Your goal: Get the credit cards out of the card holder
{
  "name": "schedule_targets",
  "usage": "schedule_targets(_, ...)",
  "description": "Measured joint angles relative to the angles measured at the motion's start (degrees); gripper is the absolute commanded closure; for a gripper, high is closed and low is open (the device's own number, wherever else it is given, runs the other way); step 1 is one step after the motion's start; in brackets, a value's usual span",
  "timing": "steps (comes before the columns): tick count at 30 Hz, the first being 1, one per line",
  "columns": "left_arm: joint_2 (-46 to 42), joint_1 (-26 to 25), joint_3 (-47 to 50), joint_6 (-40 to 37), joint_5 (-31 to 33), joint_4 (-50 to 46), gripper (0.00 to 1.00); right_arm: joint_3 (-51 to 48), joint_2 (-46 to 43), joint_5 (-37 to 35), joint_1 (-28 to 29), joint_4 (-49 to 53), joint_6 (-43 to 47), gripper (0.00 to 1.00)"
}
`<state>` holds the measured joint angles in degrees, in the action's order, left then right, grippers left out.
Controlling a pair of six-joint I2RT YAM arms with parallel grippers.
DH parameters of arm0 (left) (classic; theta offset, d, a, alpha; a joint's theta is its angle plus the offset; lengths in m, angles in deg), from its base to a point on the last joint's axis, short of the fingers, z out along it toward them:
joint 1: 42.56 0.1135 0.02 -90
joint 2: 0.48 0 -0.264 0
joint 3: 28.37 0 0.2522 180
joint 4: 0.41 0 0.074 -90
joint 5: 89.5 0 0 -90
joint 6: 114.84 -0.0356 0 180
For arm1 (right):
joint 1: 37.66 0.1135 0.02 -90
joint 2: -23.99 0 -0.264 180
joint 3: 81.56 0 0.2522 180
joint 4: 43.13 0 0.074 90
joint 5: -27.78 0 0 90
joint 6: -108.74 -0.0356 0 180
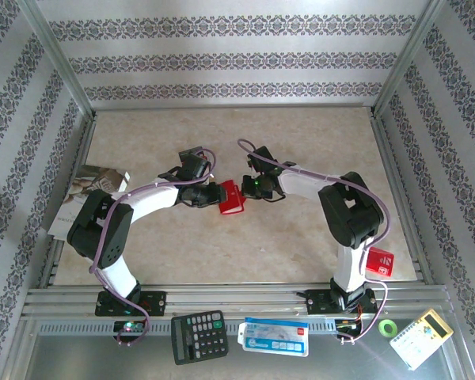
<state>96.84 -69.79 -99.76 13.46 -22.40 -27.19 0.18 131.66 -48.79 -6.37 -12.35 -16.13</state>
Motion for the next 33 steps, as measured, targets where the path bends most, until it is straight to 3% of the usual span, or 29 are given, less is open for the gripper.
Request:
schedule_targets(5, -4.7, 0.9, 1.8, 0.9, 2.3, -1.2, 0.38, -3.6, -9.2, -0.1, 0.2, 1.9, 1.7, 0.95)
schedule_targets(13, -14.9, 2.8, 7.2, 3.1, 5.6, -1.0, 0.29, -4.0, -15.1, 2.7, 4.3, 3.0, 3.3, 0.95)
schedule_targets(21, -17.9, 4.1, 8.4, 3.3, 5.8, -1.1, 0.29, -0.1, -11.7, 3.8, 6.8, 2.4, 3.2, 0.95)
schedule_targets(28, -17.6, 4.1, 8.4, 2.8, 2.1, -1.0, 0.3, 0.5, -11.5, 1.4, 5.9, 4.0, 5.0, 0.95)
schedule_targets(33, -14.0, 3.9, 8.3, 2.6, -1.9, 1.0, 0.41, -0.9, -11.5, -0.2, 2.9, 5.1, 5.4, 0.94)
